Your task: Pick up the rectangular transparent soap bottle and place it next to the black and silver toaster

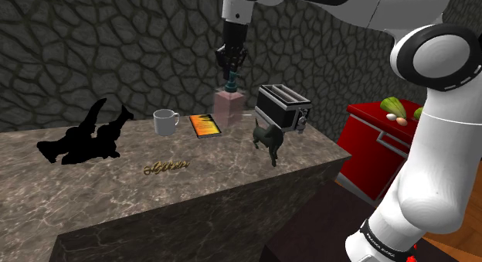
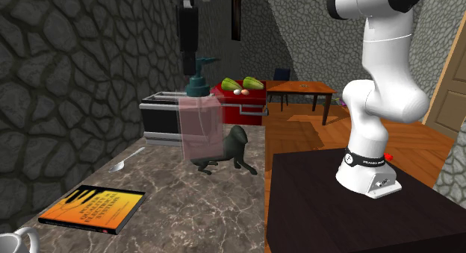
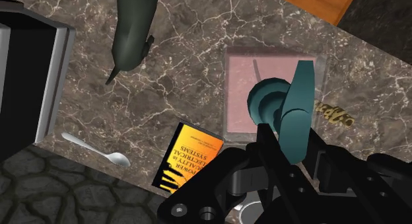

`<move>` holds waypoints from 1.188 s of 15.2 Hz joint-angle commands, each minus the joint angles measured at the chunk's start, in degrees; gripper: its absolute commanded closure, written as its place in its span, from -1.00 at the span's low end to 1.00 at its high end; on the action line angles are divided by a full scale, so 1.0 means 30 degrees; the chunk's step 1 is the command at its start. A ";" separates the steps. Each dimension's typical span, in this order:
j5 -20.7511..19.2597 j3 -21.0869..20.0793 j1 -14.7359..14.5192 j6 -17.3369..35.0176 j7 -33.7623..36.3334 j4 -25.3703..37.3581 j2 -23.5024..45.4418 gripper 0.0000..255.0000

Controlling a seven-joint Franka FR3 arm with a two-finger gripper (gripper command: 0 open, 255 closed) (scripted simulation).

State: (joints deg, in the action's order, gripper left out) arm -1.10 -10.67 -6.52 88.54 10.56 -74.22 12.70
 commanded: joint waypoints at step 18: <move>0.0526 0.0986 0.1944 -0.2567 -0.2815 0.0847 -0.1697 1.00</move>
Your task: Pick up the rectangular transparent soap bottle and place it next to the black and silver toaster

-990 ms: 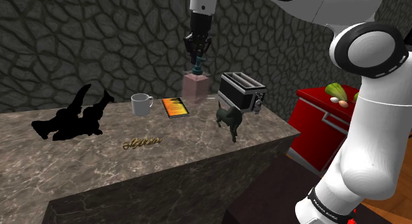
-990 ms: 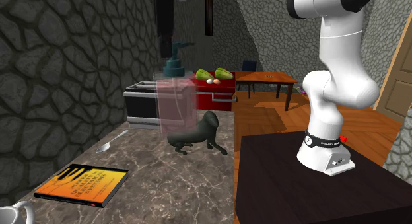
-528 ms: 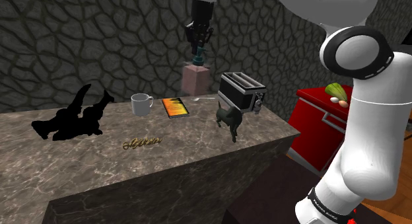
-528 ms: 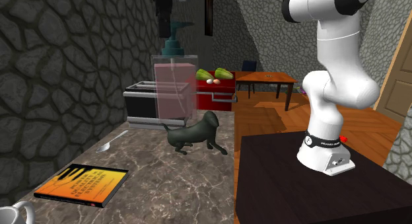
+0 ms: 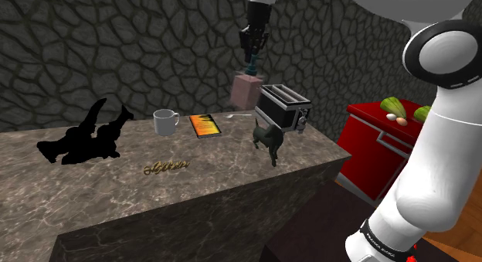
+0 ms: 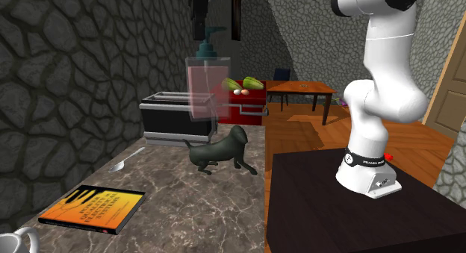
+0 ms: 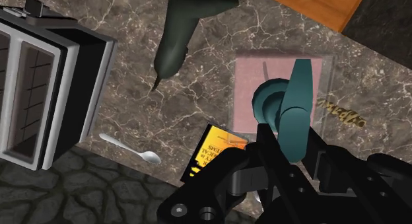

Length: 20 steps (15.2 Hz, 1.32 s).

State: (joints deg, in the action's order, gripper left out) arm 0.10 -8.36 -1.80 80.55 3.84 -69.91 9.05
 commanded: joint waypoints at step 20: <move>0.0580 0.4816 0.5124 0.0592 -0.9841 -0.4666 -0.3795 1.00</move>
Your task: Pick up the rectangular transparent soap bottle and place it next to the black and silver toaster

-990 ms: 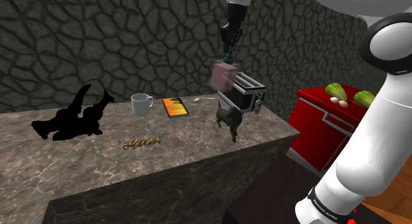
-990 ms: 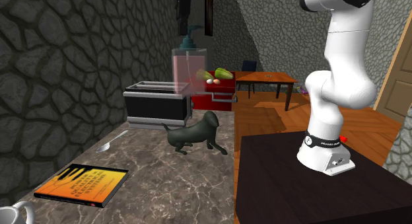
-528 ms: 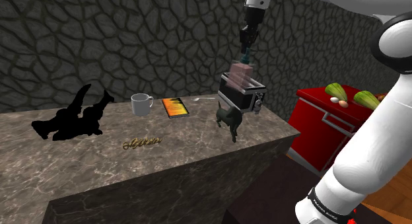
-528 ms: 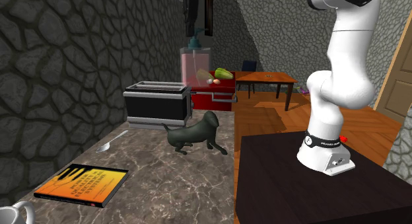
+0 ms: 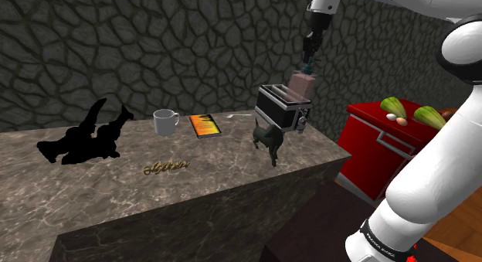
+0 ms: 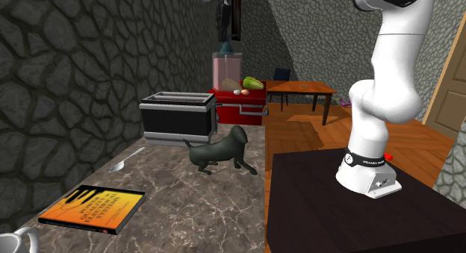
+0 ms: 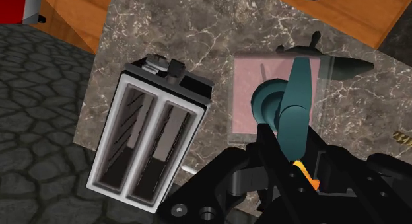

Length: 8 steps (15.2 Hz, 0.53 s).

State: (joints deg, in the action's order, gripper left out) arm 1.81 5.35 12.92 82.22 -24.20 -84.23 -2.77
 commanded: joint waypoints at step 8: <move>0.0214 0.2248 0.2100 -0.0398 -0.4332 0.1543 0.1306 1.00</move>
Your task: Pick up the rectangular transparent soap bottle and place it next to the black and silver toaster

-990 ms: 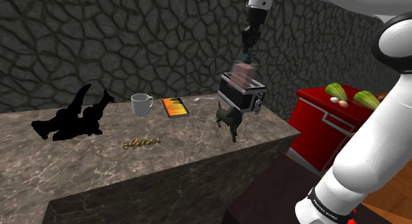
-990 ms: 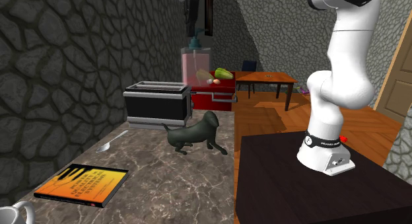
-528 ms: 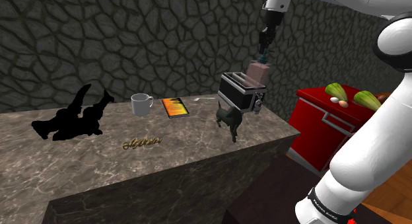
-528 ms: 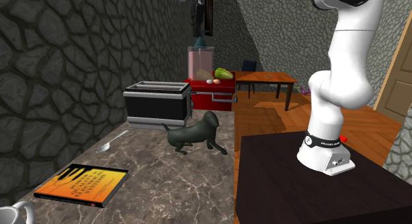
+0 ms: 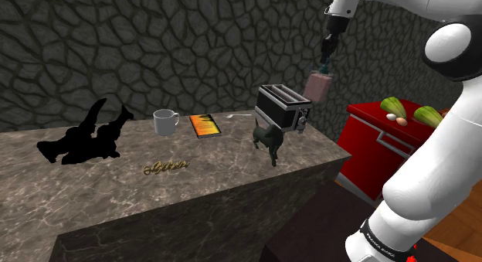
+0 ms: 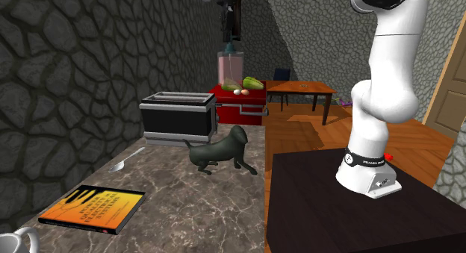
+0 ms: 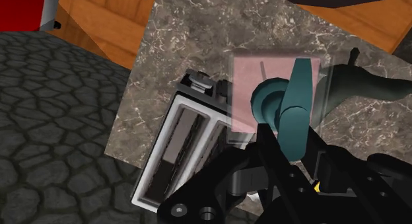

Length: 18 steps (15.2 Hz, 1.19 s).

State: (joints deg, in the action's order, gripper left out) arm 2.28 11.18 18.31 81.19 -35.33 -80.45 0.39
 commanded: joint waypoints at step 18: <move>0.0888 0.2409 0.3047 0.1173 -0.5389 0.1257 0.2771 1.00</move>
State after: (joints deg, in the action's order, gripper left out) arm 5.10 18.43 27.55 83.66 -51.48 -75.22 9.18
